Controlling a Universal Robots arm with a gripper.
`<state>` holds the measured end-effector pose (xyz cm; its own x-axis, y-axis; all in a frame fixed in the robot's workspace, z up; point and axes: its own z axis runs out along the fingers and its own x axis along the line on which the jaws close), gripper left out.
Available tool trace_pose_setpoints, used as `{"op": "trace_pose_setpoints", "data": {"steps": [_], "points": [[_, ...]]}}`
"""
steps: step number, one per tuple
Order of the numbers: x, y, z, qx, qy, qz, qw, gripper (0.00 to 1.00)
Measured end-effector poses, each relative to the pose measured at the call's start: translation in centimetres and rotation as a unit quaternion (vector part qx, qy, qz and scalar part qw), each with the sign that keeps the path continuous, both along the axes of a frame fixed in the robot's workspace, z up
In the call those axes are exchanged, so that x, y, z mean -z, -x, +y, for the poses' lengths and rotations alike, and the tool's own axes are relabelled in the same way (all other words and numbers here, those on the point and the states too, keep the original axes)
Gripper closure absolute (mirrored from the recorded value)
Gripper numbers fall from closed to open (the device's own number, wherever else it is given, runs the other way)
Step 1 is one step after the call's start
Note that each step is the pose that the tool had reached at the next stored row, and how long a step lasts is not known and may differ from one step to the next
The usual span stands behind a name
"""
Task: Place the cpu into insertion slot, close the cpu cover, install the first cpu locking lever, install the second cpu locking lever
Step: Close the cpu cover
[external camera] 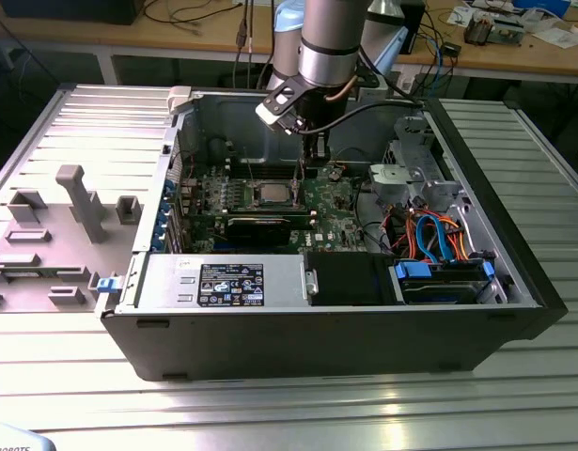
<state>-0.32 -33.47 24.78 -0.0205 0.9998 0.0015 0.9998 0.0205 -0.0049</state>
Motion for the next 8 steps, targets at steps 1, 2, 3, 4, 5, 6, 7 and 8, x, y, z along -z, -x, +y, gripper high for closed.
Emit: {"op": "trace_pose_setpoints", "data": {"steps": [1,2,3,4,5,6,7,8], "points": [[0.0,0.04,0.0,0.0,0.0,0.0,1.0,0.89],[0.0,0.09,0.0,0.0,0.0,0.0,1.0,0.89],[0.01,0.14,0.0,0.0,0.0,0.0,1.0,0.89],[0.01,0.21,0.0,0.0,0.0,0.0,1.0,0.89],[0.01,0.28,0.0,0.0,0.0,0.0,1.0,0.89],[0.02,0.35,0.0,0.0,0.0,0.0,1.0,0.89],[0.02,0.39,0.0,0.0,0.0,0.0,1.0,0.89],[0.03,0.49,0.0,0.0,0.0,0.0,1.0,0.89]]}}
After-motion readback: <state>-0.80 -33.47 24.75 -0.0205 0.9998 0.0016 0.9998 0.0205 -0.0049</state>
